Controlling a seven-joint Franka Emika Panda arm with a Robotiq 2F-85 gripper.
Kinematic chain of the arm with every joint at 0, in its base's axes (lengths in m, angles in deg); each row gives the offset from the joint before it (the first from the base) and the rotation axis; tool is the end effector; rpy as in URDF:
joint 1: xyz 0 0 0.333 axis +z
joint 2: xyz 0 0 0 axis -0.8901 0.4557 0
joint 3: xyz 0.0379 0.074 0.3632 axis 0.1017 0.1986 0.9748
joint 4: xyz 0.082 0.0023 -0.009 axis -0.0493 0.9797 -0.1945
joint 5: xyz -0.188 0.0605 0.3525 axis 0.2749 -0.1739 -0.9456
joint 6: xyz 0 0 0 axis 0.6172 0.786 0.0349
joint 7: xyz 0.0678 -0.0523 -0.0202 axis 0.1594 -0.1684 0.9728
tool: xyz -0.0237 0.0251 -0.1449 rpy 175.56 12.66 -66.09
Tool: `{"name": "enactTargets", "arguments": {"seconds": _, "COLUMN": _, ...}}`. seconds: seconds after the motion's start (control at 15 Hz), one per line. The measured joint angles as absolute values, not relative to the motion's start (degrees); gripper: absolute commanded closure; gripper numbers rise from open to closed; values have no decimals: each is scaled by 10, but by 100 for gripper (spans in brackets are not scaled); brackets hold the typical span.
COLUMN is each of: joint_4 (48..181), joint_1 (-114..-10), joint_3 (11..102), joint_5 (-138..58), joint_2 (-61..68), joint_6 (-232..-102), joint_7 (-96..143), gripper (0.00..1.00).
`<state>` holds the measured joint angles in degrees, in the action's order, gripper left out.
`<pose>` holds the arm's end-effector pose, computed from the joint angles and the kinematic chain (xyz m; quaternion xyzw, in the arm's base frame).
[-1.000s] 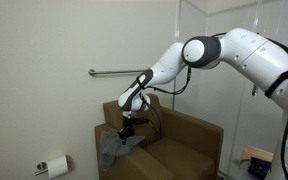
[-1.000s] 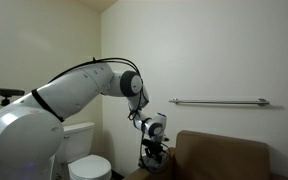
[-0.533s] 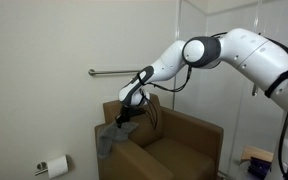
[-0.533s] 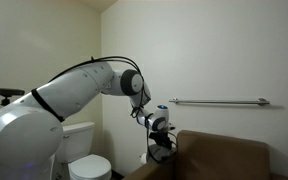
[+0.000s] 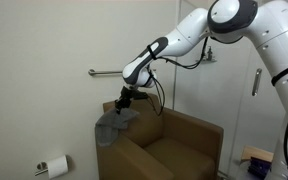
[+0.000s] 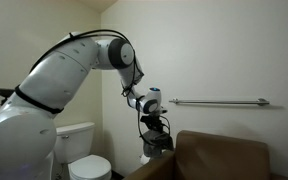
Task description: Wipe the shoulder of the couch with the cloth
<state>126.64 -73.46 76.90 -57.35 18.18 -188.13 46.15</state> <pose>0.7305 0.0461 0.2858 -0.9720 -0.0694 -0.1909 0.1181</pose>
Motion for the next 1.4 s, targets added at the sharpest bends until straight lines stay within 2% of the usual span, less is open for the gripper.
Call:
{"name": "enactTargets", "arguments": {"seconds": 0.47, "joint_4": 1488, "joint_1": -723, "joint_3": 767, "joint_5": -629, "joint_2": -10, "joint_6": -1777, "joint_7": 462, "gripper": 95}}
{"name": "enactTargets", "arguments": {"seconds": 0.8, "joint_4": 1657, "joint_1": -670, "joint_3": 739, "joint_5": -704, "joint_2": -115, "joint_6": -1751, "joint_7": 466, "gripper": 96}}
{"name": "enactTargets", "arguments": {"seconds": 1.07, "joint_4": 1721, "joint_1": -629, "joint_3": 708, "joint_5": -741, "joint_2": -104, "joint_6": -1771, "joint_7": 481, "gripper": 96}}
{"name": "enactTargets", "arguments": {"seconds": 1.4, "joint_4": 1707, "joint_1": -622, "joint_3": 704, "joint_5": -796, "joint_2": 6, "joint_6": -1832, "joint_7": 540, "gripper": 96}}
